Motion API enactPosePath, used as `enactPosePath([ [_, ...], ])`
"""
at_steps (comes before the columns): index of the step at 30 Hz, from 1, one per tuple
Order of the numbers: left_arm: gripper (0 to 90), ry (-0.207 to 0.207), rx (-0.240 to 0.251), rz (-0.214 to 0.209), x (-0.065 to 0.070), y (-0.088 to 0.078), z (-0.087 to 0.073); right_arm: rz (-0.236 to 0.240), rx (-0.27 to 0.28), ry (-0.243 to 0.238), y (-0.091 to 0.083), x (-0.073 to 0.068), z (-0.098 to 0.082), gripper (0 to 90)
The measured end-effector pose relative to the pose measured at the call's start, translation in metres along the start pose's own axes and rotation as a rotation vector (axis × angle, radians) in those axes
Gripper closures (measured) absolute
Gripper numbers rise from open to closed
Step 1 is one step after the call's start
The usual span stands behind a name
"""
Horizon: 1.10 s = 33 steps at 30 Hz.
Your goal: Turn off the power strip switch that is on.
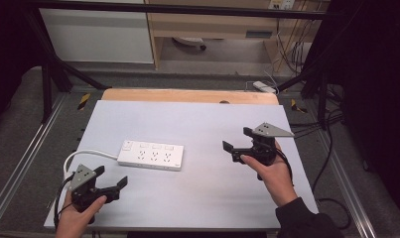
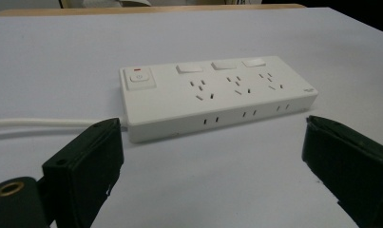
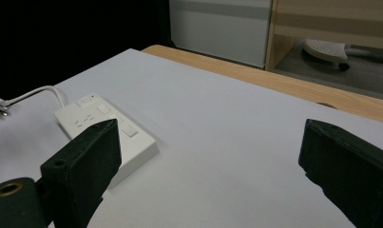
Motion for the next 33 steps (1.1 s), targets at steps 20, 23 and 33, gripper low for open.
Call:
enactPosePath([
  [20,6.6,0.008,-0.003,-0.001,0.001,0.0,-0.001,0.042,0.008,-0.028,0.028,-0.012,0.024,12.2],
  [23,6.6,0.013,-0.007,-0.003,0.001,0.0,-0.001,0.039,0.013,-0.033,0.031,-0.014,0.027,13.5],
  [33,6.6,0.015,-0.005,-0.005,0.002,0.0,-0.001,0.043,0.026,-0.067,0.043,-0.018,0.034,31.3],
])
Point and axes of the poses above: each handheld gripper's, and its own axes: y roughly forward along the jaws, z roughly out of its top, x roughly to its right, the point moved 3 cm from there along y, roughly forward along the jaws, and after that the axes turned 12 degrees about -y, right-handed, at the moved point
